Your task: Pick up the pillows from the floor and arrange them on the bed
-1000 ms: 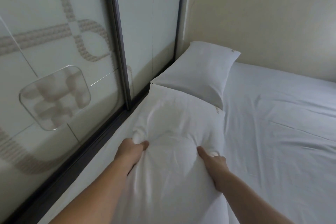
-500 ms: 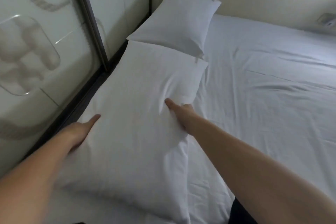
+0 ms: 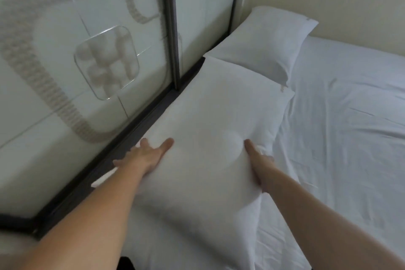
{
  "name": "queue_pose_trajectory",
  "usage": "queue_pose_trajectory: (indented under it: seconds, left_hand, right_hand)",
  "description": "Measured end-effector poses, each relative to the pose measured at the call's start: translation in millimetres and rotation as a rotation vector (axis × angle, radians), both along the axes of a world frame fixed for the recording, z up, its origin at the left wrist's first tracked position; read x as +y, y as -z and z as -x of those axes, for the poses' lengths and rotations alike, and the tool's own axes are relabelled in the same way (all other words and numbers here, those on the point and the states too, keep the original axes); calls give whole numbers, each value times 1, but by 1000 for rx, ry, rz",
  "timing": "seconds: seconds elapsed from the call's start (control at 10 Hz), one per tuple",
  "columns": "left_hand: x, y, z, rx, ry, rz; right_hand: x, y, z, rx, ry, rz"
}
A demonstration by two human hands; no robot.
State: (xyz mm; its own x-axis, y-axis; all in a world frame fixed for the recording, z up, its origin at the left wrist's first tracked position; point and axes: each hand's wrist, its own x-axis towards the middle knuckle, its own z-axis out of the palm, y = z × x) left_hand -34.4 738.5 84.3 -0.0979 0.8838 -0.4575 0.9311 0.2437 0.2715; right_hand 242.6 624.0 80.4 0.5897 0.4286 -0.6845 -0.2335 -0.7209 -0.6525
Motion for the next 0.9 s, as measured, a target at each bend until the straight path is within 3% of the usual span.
queue_pose_trajectory:
  seconds: [0.2, 0.3, 0.4, 0.5, 0.6, 0.7, 0.8, 0.9]
  left_hand:
    - [6, -7, 19, 102, 59, -66]
    - [12, -15, 33, 81, 82, -67]
    - [13, -17, 42, 150, 120, -28]
    - [23, -25, 20, 188, 201, -229]
    - [15, -26, -26, 19, 453, -440]
    - [-23, 10, -34, 105, 661, -220]
    - [-18, 20, -5, 184, 528, -108]
    - [-1, 0, -11, 127, 477, -269]
  right_hand:
    - [22, -10, 25, -77, -39, -190]
    - [9, -14, 18, -45, -55, -134]
    - [-4, -11, 5, -166, -103, 13]
    - [-1, -19, 4, -725, -279, -34]
    - [2, -16, 22, -985, -600, -243]
    - [-19, 16, 17, -896, -886, -36]
    - [-26, 14, -18, -835, -668, 168]
    - [-23, -5, -30, -998, -654, 34]
